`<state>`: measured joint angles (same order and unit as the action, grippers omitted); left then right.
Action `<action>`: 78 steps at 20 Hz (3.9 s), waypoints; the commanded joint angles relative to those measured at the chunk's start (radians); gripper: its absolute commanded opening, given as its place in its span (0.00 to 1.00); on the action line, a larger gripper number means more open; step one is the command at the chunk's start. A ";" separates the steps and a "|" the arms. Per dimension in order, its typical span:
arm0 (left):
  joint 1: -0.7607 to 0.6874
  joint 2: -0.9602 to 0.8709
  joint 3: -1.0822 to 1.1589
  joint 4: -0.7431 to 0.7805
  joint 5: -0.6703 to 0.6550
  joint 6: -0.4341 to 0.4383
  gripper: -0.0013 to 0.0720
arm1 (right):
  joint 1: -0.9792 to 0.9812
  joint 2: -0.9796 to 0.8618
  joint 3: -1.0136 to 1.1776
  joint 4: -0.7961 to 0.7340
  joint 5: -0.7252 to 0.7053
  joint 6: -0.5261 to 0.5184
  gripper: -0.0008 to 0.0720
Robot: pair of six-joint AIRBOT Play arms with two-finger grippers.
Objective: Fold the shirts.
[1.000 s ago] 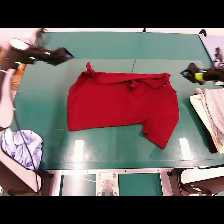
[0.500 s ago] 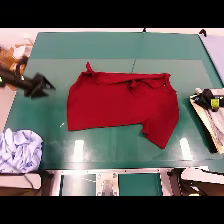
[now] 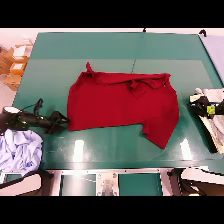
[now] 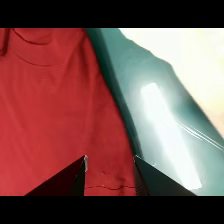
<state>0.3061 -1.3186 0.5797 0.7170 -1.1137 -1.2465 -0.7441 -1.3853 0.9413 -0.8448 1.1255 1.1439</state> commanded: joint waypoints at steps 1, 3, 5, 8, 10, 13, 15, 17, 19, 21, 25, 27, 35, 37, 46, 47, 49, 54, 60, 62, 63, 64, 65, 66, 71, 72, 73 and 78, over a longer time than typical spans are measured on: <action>-0.101 0.000 -0.072 -0.055 0.161 0.026 0.72 | 0.013 0.000 -0.004 0.003 -0.018 -0.001 0.50; -0.163 0.000 -0.065 -0.069 0.179 0.028 0.43 | 0.013 0.000 -0.005 0.002 -0.017 0.000 0.53; -0.151 0.002 -0.031 -0.064 0.132 0.061 0.05 | 0.012 -0.001 -0.009 0.000 -0.014 0.000 0.62; -0.098 0.004 0.032 -0.013 0.061 0.048 0.05 | 0.012 -0.004 -0.037 -0.035 -0.014 0.043 0.62; -0.056 0.004 0.061 0.050 0.055 0.025 0.05 | 0.012 -0.008 -0.063 -0.048 -0.015 0.053 0.62; -0.034 0.004 0.067 0.074 0.079 0.034 0.05 | 0.021 -0.034 -0.126 -0.023 -0.014 0.052 0.60; -0.034 0.004 0.068 0.074 0.093 0.045 0.05 | 0.041 -0.068 -0.167 -0.019 0.006 0.048 0.59; -0.034 0.003 0.071 0.076 0.099 0.051 0.05 | 0.073 -0.090 -0.187 -0.019 0.003 0.027 0.56; -0.034 0.003 0.073 0.077 0.100 0.052 0.05 | 0.094 -0.095 -0.186 -0.001 -0.030 0.021 0.54; -0.034 0.003 0.076 0.095 0.099 0.051 0.05 | 0.093 -0.095 -0.185 0.065 -0.053 -0.007 0.45; -0.034 0.003 0.182 0.303 0.019 -0.013 0.69 | 0.105 -0.095 -0.188 0.102 -0.020 -0.035 0.39; -0.034 0.003 0.207 0.378 -0.007 -0.062 0.69 | 0.107 -0.095 -0.197 0.101 -0.006 -0.049 0.39; -0.034 -0.071 0.084 0.041 0.031 0.124 0.68 | 0.107 -0.095 -0.201 0.102 -0.007 -0.057 0.39; -0.034 -0.124 0.084 -0.050 -0.008 0.196 0.68 | 0.107 -0.095 -0.201 0.102 -0.007 -0.057 0.39; -0.034 -0.135 0.202 0.034 -0.027 0.173 0.05 | 0.108 -0.094 -0.202 0.102 0.040 -0.061 0.06; -0.034 -0.134 0.210 0.051 -0.045 0.172 0.05 | 0.107 -0.093 -0.201 0.106 0.050 -0.064 0.03; -0.034 -0.131 0.248 0.054 -0.103 0.169 0.05 | 0.107 -0.093 -0.180 0.158 0.068 -0.070 0.03; -0.034 0.005 0.509 0.007 -0.255 0.090 0.04 | 0.107 0.049 0.069 0.475 0.209 -0.105 0.03; -0.034 0.315 1.085 -0.090 -0.203 0.043 0.04 | 0.105 0.407 0.560 0.646 0.021 -0.106 0.03; -0.034 0.381 1.304 -0.088 -0.146 0.043 0.05 | 0.089 0.514 0.683 0.639 -0.097 -0.109 0.03; -0.034 0.399 1.393 -0.087 -0.125 0.042 0.05 | 0.072 0.558 0.730 0.627 -0.144 -0.109 0.03; -0.034 0.411 1.473 -0.084 -0.113 0.037 0.05 | 0.051 0.599 0.769 0.604 -0.181 -0.109 0.03; -0.034 0.422 1.543 -0.085 -0.103 0.014 0.05 | 0.030 0.637 0.797 0.574 -0.207 -0.109 0.03; -0.034 0.429 1.575 -0.079 -0.083 0.010 0.05 | 0.015 0.666 0.811 0.542 -0.227 -0.109 0.03; -0.034 0.455 1.524 0.038 -0.080 -0.017 0.05 | 0.009 0.720 0.805 0.428 -0.242 -0.109 0.03; -0.034 0.454 1.492 0.077 -0.081 -0.032 0.05 | 0.010 0.719 0.778 0.427 -0.232 -0.109 0.03; -0.034 0.451 1.446 0.106 -0.086 -0.036 0.05 | 0.011 0.719 0.737 0.430 -0.220 -0.109 0.03; -0.044 0.358 1.131 0.055 -0.116 0.031 0.05 | 0.167 0.629 0.410 0.429 -0.209 -0.172 0.03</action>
<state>0.2695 -0.9092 1.8652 0.7956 -1.2140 -1.2617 -0.6621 -0.7090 1.5051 -0.4080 0.9100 1.0122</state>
